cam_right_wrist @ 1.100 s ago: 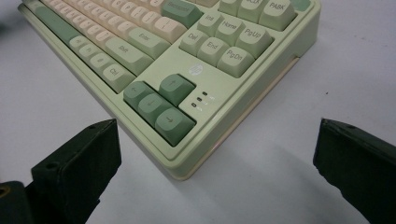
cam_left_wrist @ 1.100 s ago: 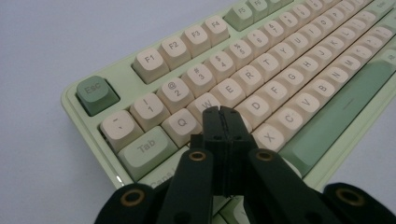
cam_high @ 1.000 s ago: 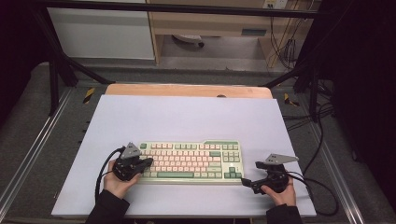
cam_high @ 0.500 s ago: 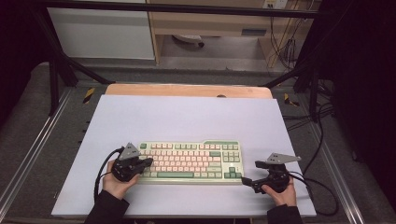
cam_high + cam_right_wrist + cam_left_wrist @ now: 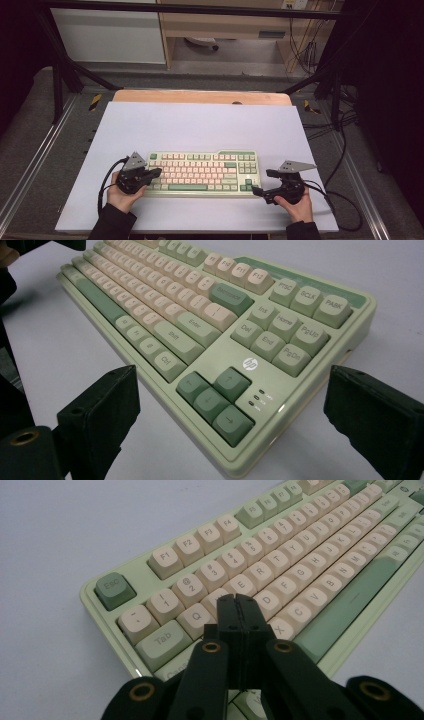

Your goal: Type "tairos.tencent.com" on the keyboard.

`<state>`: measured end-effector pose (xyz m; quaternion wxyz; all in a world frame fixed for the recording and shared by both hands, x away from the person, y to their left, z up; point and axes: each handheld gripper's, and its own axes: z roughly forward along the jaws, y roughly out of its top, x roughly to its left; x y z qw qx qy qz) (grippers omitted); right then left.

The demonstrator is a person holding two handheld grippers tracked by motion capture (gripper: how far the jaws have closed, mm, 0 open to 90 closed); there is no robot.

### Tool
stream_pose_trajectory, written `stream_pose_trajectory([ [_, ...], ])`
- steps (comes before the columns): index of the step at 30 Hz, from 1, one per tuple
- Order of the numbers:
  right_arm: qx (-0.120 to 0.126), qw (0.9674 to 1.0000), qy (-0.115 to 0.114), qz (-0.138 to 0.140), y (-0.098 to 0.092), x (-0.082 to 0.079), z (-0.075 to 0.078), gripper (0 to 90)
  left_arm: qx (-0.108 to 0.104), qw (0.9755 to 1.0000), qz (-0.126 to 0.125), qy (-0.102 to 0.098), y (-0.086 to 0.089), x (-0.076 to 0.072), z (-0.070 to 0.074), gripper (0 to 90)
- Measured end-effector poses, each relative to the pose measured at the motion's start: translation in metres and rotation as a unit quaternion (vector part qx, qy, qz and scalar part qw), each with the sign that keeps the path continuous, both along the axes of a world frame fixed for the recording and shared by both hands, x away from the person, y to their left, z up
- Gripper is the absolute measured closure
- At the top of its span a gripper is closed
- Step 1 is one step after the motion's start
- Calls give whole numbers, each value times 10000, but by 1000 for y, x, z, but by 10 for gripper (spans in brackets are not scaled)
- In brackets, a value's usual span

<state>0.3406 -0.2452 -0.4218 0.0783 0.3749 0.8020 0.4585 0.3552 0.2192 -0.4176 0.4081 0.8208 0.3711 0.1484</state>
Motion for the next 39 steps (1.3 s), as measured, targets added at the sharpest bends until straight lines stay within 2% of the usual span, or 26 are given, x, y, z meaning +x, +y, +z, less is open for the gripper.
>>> stream_pose_trajectory([
  [10, -95, 10000, 27, 12, 27, 5, 7, 174, -18, 10000, -14, -6, 1, 0, 0, 900],
  [17, -46, 10000, -59, -11, 47, 9, 13, 276, -32, 10000, -25, 11, 0, 0, 0, 900],
  [25, -164, 9998, -59, 15, 73, 13, 17, 372, -45, 10000, -15, 9, 0, 1, 0, 900],
  [31, -178, 9997, -50, 142, 90, 16, 17, 474, -40, 10000, -16, 4, 0, 1, -1, 900],
  [39, -211, 9994, -144, 240, 114, 25, 18, 639, -53, 10000, -38, -10, 0, 0, 0, 900],
])
